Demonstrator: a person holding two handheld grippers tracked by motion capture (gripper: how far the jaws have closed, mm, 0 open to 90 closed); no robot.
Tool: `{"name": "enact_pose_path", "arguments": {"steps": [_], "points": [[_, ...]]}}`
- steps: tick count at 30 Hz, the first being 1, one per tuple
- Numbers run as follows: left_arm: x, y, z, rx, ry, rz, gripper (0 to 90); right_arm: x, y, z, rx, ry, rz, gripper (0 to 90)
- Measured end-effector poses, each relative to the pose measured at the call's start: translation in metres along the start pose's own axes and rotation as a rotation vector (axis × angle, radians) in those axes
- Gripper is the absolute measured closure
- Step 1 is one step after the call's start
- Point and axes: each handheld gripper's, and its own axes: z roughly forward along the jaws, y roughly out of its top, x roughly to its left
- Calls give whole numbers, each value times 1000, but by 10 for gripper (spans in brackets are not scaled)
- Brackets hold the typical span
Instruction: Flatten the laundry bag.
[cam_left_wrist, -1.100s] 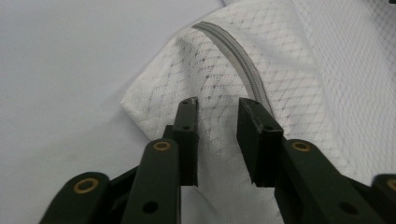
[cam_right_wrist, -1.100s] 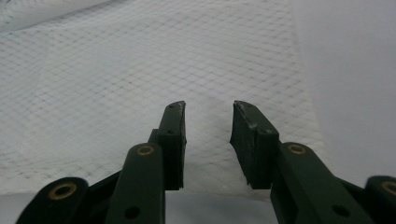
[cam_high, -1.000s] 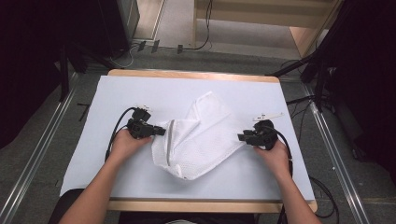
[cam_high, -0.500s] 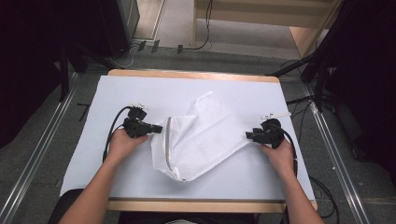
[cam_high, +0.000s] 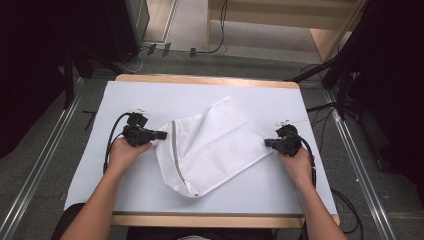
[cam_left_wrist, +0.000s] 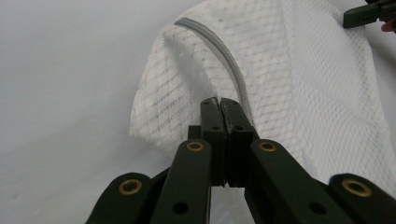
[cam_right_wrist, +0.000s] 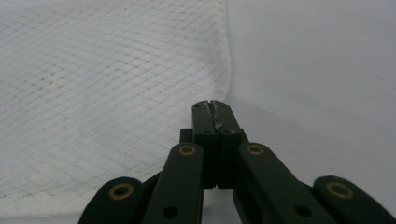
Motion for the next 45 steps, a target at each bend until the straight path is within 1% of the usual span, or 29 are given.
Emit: {"name": "enact_pose_path", "arguments": {"steps": [3, 6, 8, 9, 11, 13, 17, 20, 23, 25, 28, 29, 31, 34, 36, 37, 38, 41, 43, 45], "points": [[3, -3, -6, -6, 10, -9, 900, -6, 3, 1, -11, -18, 15, 900], [4, -6, -10, -7, 16, -17, 900, -12, 6, 2, -15, -21, 38, 900], [4, -9, -11, -6, 19, -20, 900, -15, 8, 4, -19, -21, 41, 900], [3, -10, -11, -3, 19, -22, 900, -16, 10, 5, -20, -20, 43, 900], [1, -12, -12, 4, 23, -13, 900, -17, 13, 7, -20, -23, 41, 900], [-1, -15, -13, 4, 23, -18, 900, -19, 17, 9, -22, -23, 46, 900], [-5, -22, -15, 16, 21, -18, 900, -23, 24, 15, -28, -13, 56, 900], [-9, -29, -18, 12, 16, -23, 899, -25, 31, 20, -32, -8, 64, 900], [-15, -38, -23, 5, 20, -22, 898, -26, 38, 25, -38, 4, 71, 900], [-20, -45, -27, 2, 24, -12, 897, -25, 43, 29, -36, 7, 61, 900], [-27, -55, -30, 4, 16, -18, 895, -22, 53, 35, -36, 6, 50, 900], [-29, -58, -31, 9, 11, -23, 895, -21, 57, 38, -37, 5, 46, 900], [-33, -63, -31, 22, 11, -19, 891, -20, 64, 43, -38, 0, 38, 900], [-37, -68, -34, 30, 11, -23, 864, -19, 72, 52, -40, -5, 29, 900], [-38, -68, -37, 24, 23, -10, 836, -20, 75, 54, -37, 2, 32, 900], [-38, -67, -39, 17, 21, -5, 817, -20, 76, 54, -37, 3, 31, 899], [-38, -66, -42, 6, 21, -5, 795, -19, 76, 53, -45, 2, 34, 880], [-38, -61, -49, -33, 29, 23, 717, -18, 76, 46, -69, 15, 34, 806], [-36, -55, -51, -41, 44, 37, 685, -17, 75, 41, -85, 19, 37, 767], [-31, -49, -51, -35, 57, 43, 658, -14, 72, 36, -96, 26, 33, 717]]}}
